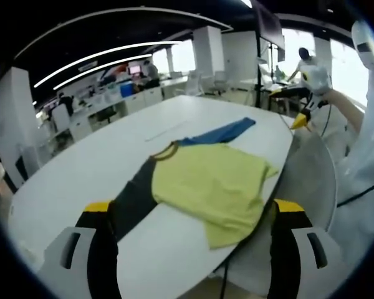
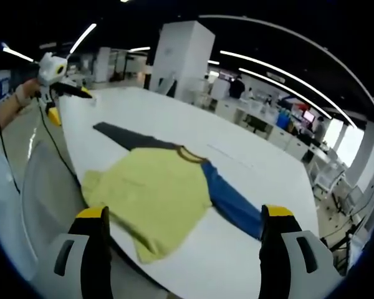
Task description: Fold the garment on the visible template until the final outline fits inside the template.
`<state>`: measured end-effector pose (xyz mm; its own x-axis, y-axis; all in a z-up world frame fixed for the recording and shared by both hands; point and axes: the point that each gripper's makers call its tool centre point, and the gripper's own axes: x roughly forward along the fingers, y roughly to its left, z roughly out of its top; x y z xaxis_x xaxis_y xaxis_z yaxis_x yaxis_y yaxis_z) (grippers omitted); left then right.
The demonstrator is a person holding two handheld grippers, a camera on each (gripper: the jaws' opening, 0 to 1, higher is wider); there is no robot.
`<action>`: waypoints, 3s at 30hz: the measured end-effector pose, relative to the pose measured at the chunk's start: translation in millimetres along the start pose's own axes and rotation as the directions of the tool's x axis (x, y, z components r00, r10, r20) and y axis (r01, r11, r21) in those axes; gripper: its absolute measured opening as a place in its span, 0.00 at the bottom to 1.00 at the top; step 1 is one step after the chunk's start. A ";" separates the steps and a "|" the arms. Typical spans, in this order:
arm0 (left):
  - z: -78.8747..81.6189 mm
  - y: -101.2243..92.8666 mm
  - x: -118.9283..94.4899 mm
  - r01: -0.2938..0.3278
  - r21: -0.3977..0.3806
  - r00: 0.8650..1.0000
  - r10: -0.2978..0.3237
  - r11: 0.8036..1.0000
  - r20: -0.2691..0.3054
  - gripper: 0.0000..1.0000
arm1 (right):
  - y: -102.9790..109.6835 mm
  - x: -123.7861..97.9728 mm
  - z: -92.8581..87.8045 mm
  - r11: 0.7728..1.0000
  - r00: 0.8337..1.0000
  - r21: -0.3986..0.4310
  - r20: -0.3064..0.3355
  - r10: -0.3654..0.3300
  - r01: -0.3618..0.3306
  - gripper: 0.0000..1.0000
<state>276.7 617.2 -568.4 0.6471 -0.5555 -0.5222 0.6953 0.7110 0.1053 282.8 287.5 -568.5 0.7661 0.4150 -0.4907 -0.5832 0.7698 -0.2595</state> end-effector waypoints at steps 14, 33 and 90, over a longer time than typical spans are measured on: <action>9.3 11.8 4.0 -0.027 0.009 0.999 0.027 1.000 0.036 1.00 | -24.3 4.5 14.4 0.999 0.999 -0.002 0.017 -0.039 0.039 1.00; -3.9 6.7 6.9 -0.012 -0.031 1.000 0.011 0.999 -0.019 1.00 | -8.2 15.3 11.8 0.999 0.998 0.015 0.034 0.045 -0.045 1.00; -52.5 -18.6 82.5 0.160 -0.208 0.970 -0.193 0.965 -0.150 0.42 | 29.5 75.5 -70.4 0.944 0.950 0.204 -0.122 0.286 -0.258 0.40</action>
<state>300.8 580.8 -657.9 0.4467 -0.6111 -0.6535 0.7093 0.6871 -0.1576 304.4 307.4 -671.8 0.5284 0.5552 -0.6423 -0.6932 0.7190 0.0512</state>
